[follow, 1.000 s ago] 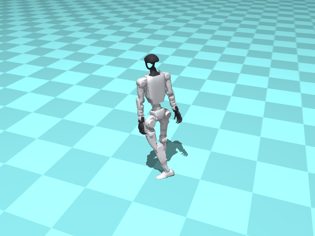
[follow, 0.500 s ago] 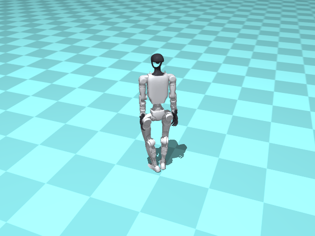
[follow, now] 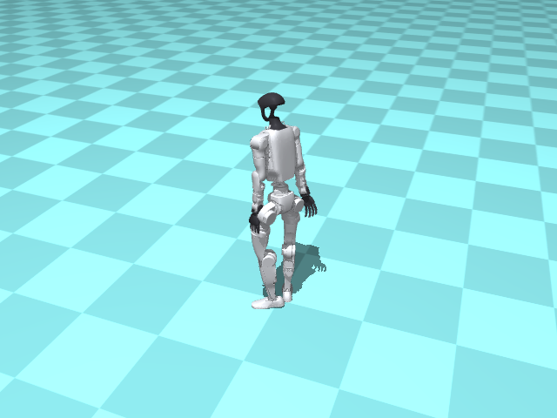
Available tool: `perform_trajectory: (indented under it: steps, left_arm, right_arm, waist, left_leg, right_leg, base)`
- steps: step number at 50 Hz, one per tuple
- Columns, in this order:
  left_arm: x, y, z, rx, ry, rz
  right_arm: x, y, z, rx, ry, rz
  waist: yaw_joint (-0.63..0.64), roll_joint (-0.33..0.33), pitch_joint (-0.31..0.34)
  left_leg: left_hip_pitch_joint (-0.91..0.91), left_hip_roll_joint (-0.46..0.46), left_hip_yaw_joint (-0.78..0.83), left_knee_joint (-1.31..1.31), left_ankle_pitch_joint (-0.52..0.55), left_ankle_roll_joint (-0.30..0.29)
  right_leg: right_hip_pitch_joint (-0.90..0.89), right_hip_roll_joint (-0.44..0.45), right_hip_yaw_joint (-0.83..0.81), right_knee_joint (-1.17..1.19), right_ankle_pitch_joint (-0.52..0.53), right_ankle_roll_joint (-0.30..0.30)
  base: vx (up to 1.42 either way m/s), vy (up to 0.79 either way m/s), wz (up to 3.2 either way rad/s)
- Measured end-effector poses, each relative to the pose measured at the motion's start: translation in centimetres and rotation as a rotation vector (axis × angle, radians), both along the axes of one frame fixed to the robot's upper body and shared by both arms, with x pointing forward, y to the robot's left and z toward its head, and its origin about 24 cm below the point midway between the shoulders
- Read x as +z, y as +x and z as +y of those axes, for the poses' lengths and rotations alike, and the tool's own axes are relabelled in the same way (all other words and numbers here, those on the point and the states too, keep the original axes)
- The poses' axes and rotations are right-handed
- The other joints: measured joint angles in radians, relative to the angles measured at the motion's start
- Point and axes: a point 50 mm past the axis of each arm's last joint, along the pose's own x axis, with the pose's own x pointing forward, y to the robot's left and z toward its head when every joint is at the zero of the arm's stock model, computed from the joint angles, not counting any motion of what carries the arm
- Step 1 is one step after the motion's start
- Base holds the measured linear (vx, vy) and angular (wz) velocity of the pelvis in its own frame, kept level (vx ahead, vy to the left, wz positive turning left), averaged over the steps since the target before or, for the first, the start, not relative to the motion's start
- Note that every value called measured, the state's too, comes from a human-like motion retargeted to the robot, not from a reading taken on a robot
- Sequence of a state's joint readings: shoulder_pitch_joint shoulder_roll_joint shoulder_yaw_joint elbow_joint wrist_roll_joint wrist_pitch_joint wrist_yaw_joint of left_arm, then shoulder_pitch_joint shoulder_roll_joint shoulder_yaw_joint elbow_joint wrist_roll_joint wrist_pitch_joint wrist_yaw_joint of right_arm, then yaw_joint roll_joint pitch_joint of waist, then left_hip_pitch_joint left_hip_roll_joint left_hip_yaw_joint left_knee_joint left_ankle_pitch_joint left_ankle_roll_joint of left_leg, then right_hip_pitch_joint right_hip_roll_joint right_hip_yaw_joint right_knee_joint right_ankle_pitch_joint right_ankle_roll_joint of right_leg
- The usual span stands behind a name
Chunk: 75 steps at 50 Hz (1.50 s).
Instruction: Upper body actions
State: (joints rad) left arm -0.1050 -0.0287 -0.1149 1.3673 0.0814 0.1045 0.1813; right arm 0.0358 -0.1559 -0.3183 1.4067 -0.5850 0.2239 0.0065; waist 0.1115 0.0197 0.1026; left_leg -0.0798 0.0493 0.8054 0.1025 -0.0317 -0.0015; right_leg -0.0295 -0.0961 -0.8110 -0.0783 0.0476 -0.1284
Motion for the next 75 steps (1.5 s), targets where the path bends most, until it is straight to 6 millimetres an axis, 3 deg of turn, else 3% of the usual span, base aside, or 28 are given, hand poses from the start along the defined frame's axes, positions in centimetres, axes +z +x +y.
perform_trajectory:
  steps: [3,8,10,12,16,20,23,24,27,29,35,38,40,41,42,43,44,45,48,52,57,60,63,65,67,70,72,75]
  left_arm:
    - [-0.1,-0.6,0.3,-0.010,0.029,0.006]
    - [-0.5,-3.2,0.4,0.068,0.047,0.082]
    - [-0.6,-4.1,0.4,0.114,0.046,0.116]
    - [-0.7,-5.1,0.2,0.147,0.044,0.152]
    - [-0.7,-6.8,-0.8,0.225,0.010,0.229]
    - [-0.7,-6.2,-1.1,0.209,-0.017,0.229]
    - [-0.5,-3.9,-0.5,0.097,-0.007,0.181]
    - [-0.5,-3.5,-0.4,0.071,-0.002,0.173]
    - [-0.5,-2.9,-0.1,0.030,-0.003,0.146]
    - [-0.4,-2.5,0.2,0.021,-0.008,0.134]
    - [-0.4,-3.0,1.6,0.013,0.016,0.185]
    - [-0.5,-4.3,2.3,0.043,0.045,0.233]
    - [-0.4,-5.1,3.1,0.075,0.070,0.264]
    - [-0.4,-5.8,3.4,0.093,0.076,0.284]
    - [-0.4,-6.4,3.6,0.111,0.081,0.303]
    - [-0.4,-7.1,3.8,0.126,0.085,0.322]
    - [-0.4,-7.8,3.8,0.143,0.085,0.340]
    - [-0.4,-8.6,3.7,0.161,0.084,0.359]
    - [-0.4,-10.1,3.6,0.212,0.073,0.394]
    - [-0.3,-11.0,4.2,0.237,0.077,0.414]
    - [-0.4,-10.0,4.2,0.253,0.092,0.391]
    - [-0.5,-8.7,3.3,0.280,0.063,0.353]
    - [-0.6,-6.6,2.2,0.305,0.047,0.265]
    - [-0.6,-5.0,1.5,0.298,0.045,0.192]
    - [-0.5,-3.6,1.2,0.260,0.038,0.137]
    - [-0.3,-2.3,0.9,0.194,0.032,0.106]
    - [-0.2,-1.6,1.3,0.151,0.022,0.102]
    - [-0.1,-1.0,2.2,0.108,0.039,0.103]
  right_arm:
    - [-0.1,-1.7,0.6,-0.014,0.012,0.056]
    - [-0.3,-3.5,2.3,-0.038,0.045,0.095]
    - [-0.4,-3.7,2.7,-0.051,0.049,0.090]
    - [-0.4,-3.7,2.7,-0.063,0.049,0.079]
    - [-0.1,-3.8,1.2,-0.028,0.031,0.090]
    - [0.0,-2.6,0.0,-0.023,-0.002,0.046]
    - [0.2,-1.9,-0.9,-0.034,-0.014,0.007]
    - [0.2,-2.0,-0.9,-0.042,-0.020,0.013]
    - [0.2,-3.0,-0.6,-0.090,-0.022,0.044]
    - [0.1,-3.6,0.0,-0.130,0.000,0.057]
    - [-0.2,-4.0,1.4,-0.119,0.051,0.067]
    - [-0.3,-3.0,1.7,-0.054,0.067,0.042]
    - [-0.4,-1.7,2.0,0.012,0.084,0.012]
    - [-0.5,-1.1,2.1,0.049,0.089,0.000]
    - [-0.5,-0.5,2.2,0.083,0.094,-0.011]
    - [-0.5,0.1,2.3,0.111,0.100,-0.021]
    - [-0.5,0.6,2.3,0.135,0.102,-0.034]
    - [-0.4,1.1,2.3,0.158,0.102,-0.047]
    - [-0.4,2.6,2.5,0.220,0.098,-0.104]
    - [-0.4,3.0,3.0,0.246,0.100,-0.118]
    - [-0.6,1.0,3.0,0.184,0.128,-0.047]
    - [-0.5,-0.9,2.5,0.138,0.106,0.014]
    - [-0.4,-2.1,1.9,0.094,0.091,0.054]
    - [-0.3,-2.1,1.6,0.069,0.088,0.059]
    - [-0.3,-1.7,1.3,0.060,0.084,0.042]
    - [-0.2,-0.3,0.8,0.071,0.062,-0.010]
    - [-0.2,0.7,0.8,0.094,0.051,-0.047]
    - [-0.2,1.8,1.1,0.121,0.052,-0.064]
  waist:
    - [-0.021,-0.026,-0.040]
    - [-0.068,-0.071,-0.111]
    - [-0.088,-0.063,-0.131]
    - [-0.073,-0.030,-0.146]
    - [-0.017,0.017,-0.159]
    - [-0.080,0.093,-0.115]
    - [-0.131,0.129,-0.058]
    - [-0.149,0.128,-0.048]
    - [-0.212,0.124,-0.040]
    - [-0.223,0.114,-0.043]
    - [-0.184,0.041,-0.064]
    - [-0.174,-0.030,-0.057]
    - [-0.169,-0.064,-0.039]
    - [-0.153,-0.075,-0.044]
    - [-0.141,-0.083,-0.048]
    - [-0.135,-0.087,-0.053]
    - [-0.132,-0.085,-0.058]
    - [-0.132,-0.082,-0.062]
    - [-0.148,-0.067,-0.067]
    - [-0.182,-0.072,-0.078]
    - [-0.139,-0.102,-0.070]
    - [-0.095,-0.102,-0.060]
    - [-0.029,-0.093,-0.029]
    - [-0.022,-0.102,-0.010]
    - [-0.102,-0.095,-0.004]
    - [-0.217,-0.066,0.008]
    - [-0.247,-0.070,0.022]
    - [-0.281,-0.051,0.027]
  left_leg:
    - [0.050,0.039,0.124,0.040,-0.034,0.036]
    - [0.150,0.061,0.309,0.089,-0.086,0.065]
    - [0.163,0.043,0.286,0.081,-0.066,0.058]
    - [0.171,0.018,0.257,0.013,-0.086,-0.006]
    - [0.153,-0.040,0.160,-0.086,-0.108,0.033]
    - [0.143,0.015,0.035,-0.069,-0.108,0.061]
    - [0.129,0.056,-0.089,-0.029,-0.107,0.079]
    - [0.122,0.055,-0.130,-0.021,-0.103,0.087]
    - [0.083,0.050,-0.292,0.003,-0.086,0.106]
    - [0.057,0.041,-0.375,0.010,-0.071,0.111]
    - [0.023,-0.035,-0.538,-0.009,-0.028,0.116]
    - [0.039,-0.116,-0.572,-0.028,-0.012,0.123]
    - [0.072,-0.146,-0.584,-0.048,-0.005,0.122]
    - [0.075,-0.151,-0.576,-0.054,-0.004,0.118]
    - [0.076,-0.155,-0.571,-0.057,-0.003,0.115]
    - [0.071,-0.158,-0.574,-0.056,-0.003,0.113]
    - [0.070,-0.156,-0.578,-0.057,-0.003,0.111]
    - [0.070,-0.153,-0.583,-0.058,-0.002,0.107]
    - [0.072,-0.129,-0.571,-0.047,-0.017,0.094]
    - [0.033,-0.107,-0.585,0.045,-0.057,0.065]
    - [-0.036,-0.098,-0.613,0.223,-0.032,0.027]
    - [-0.054,-0.161,-0.873,0.203,-0.028,0.031]
    - [-0.009,-0.213,-1.144,0.106,0.050,-0.035]
    - [-0.009,-0.210,-1.095,0.097,0.048,-0.044]
    - [0.001,-0.120,-0.832,0.065,0.040,-0.006]
    - [0.038,-0.128,-0.851,0.012,0.036,0.030]
    - [0.035,-0.100,-0.760,0.016,0.031,0.027]
    - [0.068,-0.064,-0.630,-0.014,0.006,0.044]
  right_leg:
    - [0.017,-0.030,-0.142,0.001,-0.032,0.024]
    - [0.048,-0.079,-0.290,0.021,-0.081,0.051]
    - [0.072,-0.071,-0.366,0.027,-0.094,0.065]
    - [0.091,-0.036,-0.413,0.040,-0.108,0.077]
    - [0.141,-0.023,-0.473,0.084,-0.098,0.088]
    - [0.167,-0.075,-0.308,0.256,0.010,-0.010]
    - [0.070,-0.172,0.045,0.575,0.037,-0.121]
    - [0.035,-0.173,0.161,0.648,0.043,-0.130]
    - [-0.031,-0.086,0.434,0.750,0.058,-0.084]
    - [-0.046,-0.021,0.532,0.747,0.046,-0.032]
    - [-0.020,0.024,0.517,0.503,-0.129,0.065]
    - [-0.009,0.028,0.546,0.303,-0.131,0.141]
    - [-0.025,0.061,0.621,0.196,-0.028,0.067]
    - [-0.022,0.100,0.741,0.208,-0.067,0.078]
    - [-0.017,0.108,0.747,0.214,-0.092,0.083]
    - [-0.011,0.054,0.525,0.207,-0.085,0.079]
    - [-0.010,0.049,0.501,0.203,-0.081,0.080]
    - [-0.013,0.070,0.577,0.200,-0.078,0.084]
    - [-0.017,0.071,0.579,0.203,-0.077,0.095]
    - [-0.023,0.073,0.594,0.200,-0.074,0.092]
    - [-0.045,0.052,0.669,0.194,-0.041,0.101]
    - [-0.050,0.072,0.752,0.179,-0.012,0.097]
    - [-0.052,0.120,0.890,0.175,0.024,0.097]
    - [-0.060,0.128,0.957,0.177,0.045,0.103]
    - [-0.076,0.134,0.927,0.186,0.043,0.096]
    - [-0.115,0.168,0.950,0.213,0.035,0.092]
    - [-0.137,0.163,0.977,0.216,0.016,0.094]
    - [-0.182,0.140,0.872,0.204,-0.039,0.066]
  base:
    - [-0.27,-0.05,2.64]
    - [-0.21,0.02,2.42]
    - [-0.18,0.10,2.14]
    - [-0.18,0.17,1.35]
    - [-0.11,0.27,0.57]
    - [-0.29,0.28,1.69]
    - [-0.26,0.24,2.28]
    - [-0.19,0.24,2.34]
    - [-0.15,0.11,2.64]
    - [-0.15,0.05,2.18]
    - [-0.07,-0.01,1.51]
    - [0.01,-0.07,1.22]
    - [0.04,-0.10,0.63]
    - [0.08,-0.10,0.06]
    - [0.11,-0.10,-0.08]
    - [0.11,-0.09,0.13]
    - [0.11,-0.08,0.27]
    - [0.10,-0.07,-0.01]
    - [0.10,-0.08,0.02]
    - [0.10,-0.09,-0.12]
    - [0.08,-0.09,-0.69]
    - [0.05,0.00,-1.52]
    - [0.06,0.00,-2.29]
    - [0.08,-0.05,-1.62]
    - [-0.04,-0.09,-0.21]
    - [-0.10,-0.09,-0.93]
    - [-0.09,-0.11,-2.54]
    - [-0.06,-0.11,-3.14]
